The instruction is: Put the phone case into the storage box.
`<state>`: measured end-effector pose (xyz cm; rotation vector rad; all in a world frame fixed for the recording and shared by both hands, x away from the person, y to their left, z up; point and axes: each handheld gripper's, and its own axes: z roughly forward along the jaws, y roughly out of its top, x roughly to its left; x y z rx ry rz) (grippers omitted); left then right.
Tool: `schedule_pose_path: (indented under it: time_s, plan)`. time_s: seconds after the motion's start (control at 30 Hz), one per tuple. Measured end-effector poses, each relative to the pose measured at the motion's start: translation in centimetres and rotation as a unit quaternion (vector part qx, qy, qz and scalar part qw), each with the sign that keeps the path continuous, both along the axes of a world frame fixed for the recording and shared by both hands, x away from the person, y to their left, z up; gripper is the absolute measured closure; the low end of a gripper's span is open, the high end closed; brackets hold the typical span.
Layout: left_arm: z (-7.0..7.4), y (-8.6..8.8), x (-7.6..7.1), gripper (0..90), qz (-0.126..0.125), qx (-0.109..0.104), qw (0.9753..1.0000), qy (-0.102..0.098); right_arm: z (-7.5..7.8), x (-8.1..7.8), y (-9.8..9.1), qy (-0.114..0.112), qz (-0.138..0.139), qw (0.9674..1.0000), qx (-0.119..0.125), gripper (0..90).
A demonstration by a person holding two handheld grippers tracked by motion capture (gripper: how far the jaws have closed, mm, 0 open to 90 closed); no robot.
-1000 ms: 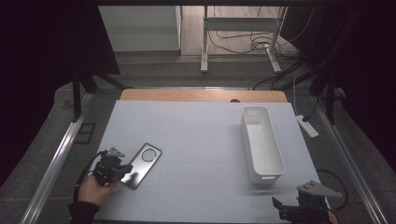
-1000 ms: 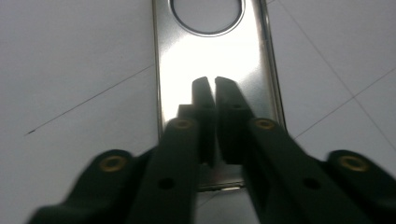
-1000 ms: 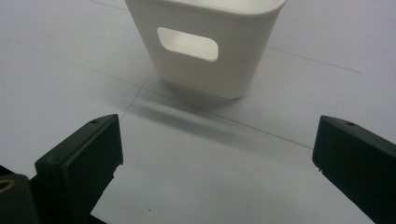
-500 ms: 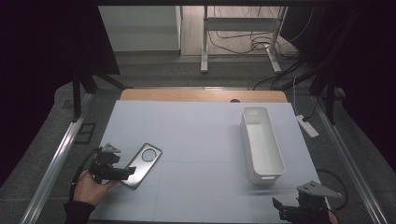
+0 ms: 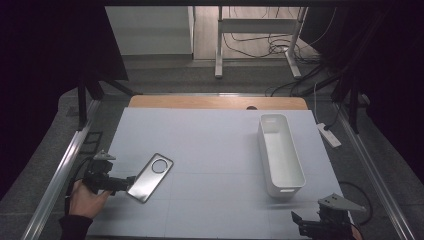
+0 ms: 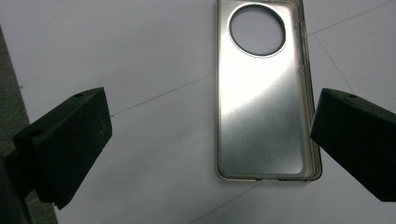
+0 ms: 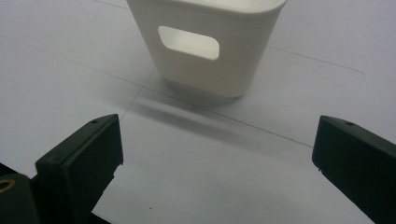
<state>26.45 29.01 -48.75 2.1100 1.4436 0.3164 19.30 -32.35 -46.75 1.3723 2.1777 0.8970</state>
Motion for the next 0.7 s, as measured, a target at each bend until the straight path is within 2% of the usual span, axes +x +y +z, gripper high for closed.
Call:
schedule_pose_path:
  time_s: [0.1, 0.23, 0.5, 0.53, 0.7]
  plan:
    - [-0.5, -0.2, 0.2, 0.0, -0.005, 0.007, 1.0000, 0.000, 0.0, 0.0, 0.0, -0.001, 0.001, 1.0000, 0.000, 1.9]
    - [-1.1, -0.6, 0.4, 0.0, -0.011, 0.007, 0.9999, 0.005, 0.0, 0.0, 0.0, 0.000, 0.001, 1.0000, -0.001, 1.9]
    - [-3.4, -1.7, 1.1, 0.0, -0.031, 0.034, 0.9986, 0.028, 0.0, 0.1, 0.1, -0.001, 0.003, 1.0000, -0.002, 1.9]
    - [-3.7, -1.8, 1.1, 0.0, -0.035, 0.041, 0.9981, 0.030, 0.0, 0.1, 0.1, 0.000, 0.003, 1.0000, -0.002, 1.9]
    - [-4.5, -2.1, 1.3, 0.0, -0.043, 0.050, 0.9972, 0.036, 0.0, 0.1, 0.1, 0.001, 0.005, 1.0000, -0.003, 2.0]
